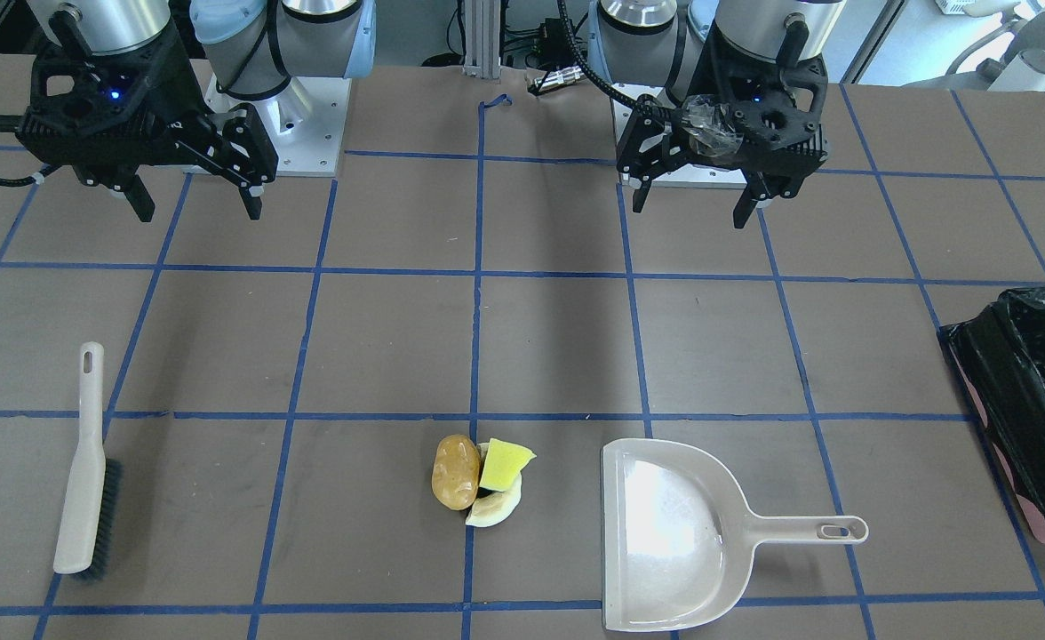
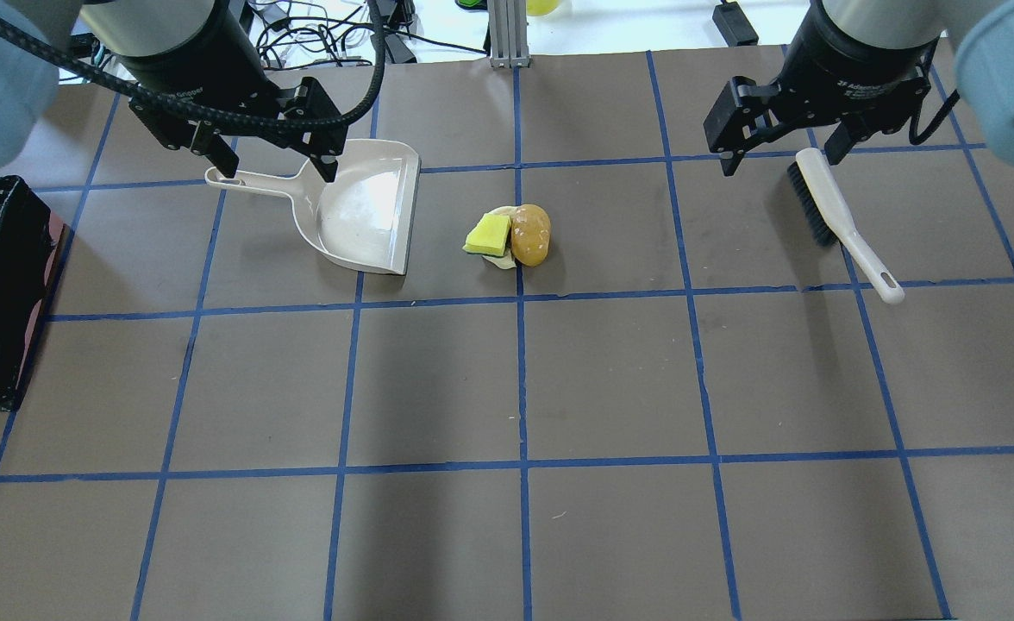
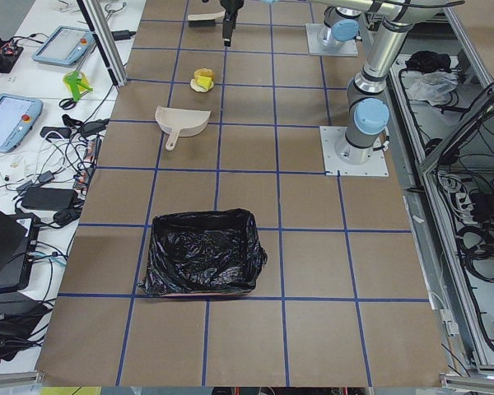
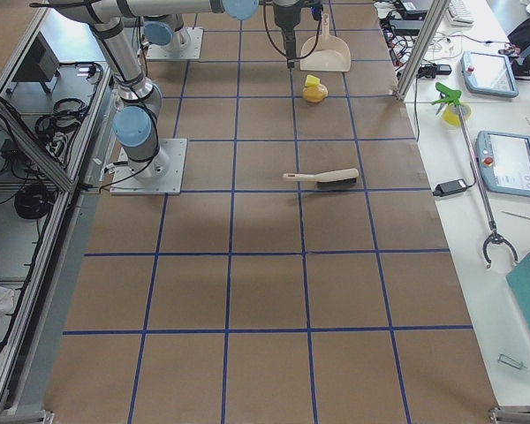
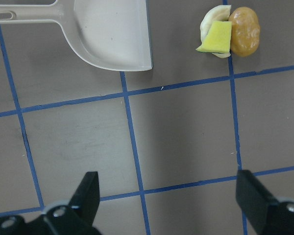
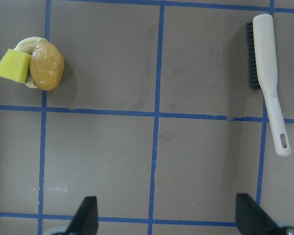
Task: Sweep and dump trash into bin
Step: 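Lower the left gripper to the dustpan handle while the right descends to the brush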
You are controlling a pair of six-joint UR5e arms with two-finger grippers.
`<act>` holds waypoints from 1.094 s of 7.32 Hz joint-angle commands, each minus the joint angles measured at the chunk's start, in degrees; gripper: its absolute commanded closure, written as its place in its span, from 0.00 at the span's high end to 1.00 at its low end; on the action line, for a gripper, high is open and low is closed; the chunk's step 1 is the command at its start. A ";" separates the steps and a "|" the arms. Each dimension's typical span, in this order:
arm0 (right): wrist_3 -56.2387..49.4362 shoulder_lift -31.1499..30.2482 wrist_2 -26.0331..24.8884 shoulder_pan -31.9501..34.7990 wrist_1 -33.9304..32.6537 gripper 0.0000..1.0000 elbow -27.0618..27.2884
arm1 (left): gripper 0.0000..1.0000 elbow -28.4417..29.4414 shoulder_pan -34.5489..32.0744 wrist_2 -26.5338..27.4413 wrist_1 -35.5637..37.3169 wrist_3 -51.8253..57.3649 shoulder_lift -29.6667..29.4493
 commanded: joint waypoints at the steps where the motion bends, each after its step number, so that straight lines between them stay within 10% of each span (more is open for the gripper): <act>1: 0.08 -0.10 0.00 0.05 0.04 1.00 0.00 | 1.00 -0.67 0.20 0.61 -0.38 0.00 0.10; 5: -0.36 0.16 -0.35 -0.21 -0.40 1.00 0.09 | 1.00 -1.03 0.90 4.20 0.75 -3.00 -1.11; 8: -11.66 0.43 -0.53 -10.79 -0.75 1.00 5.06 | 1.00 -3.04 9.16 3.96 7.94 20.17 -5.06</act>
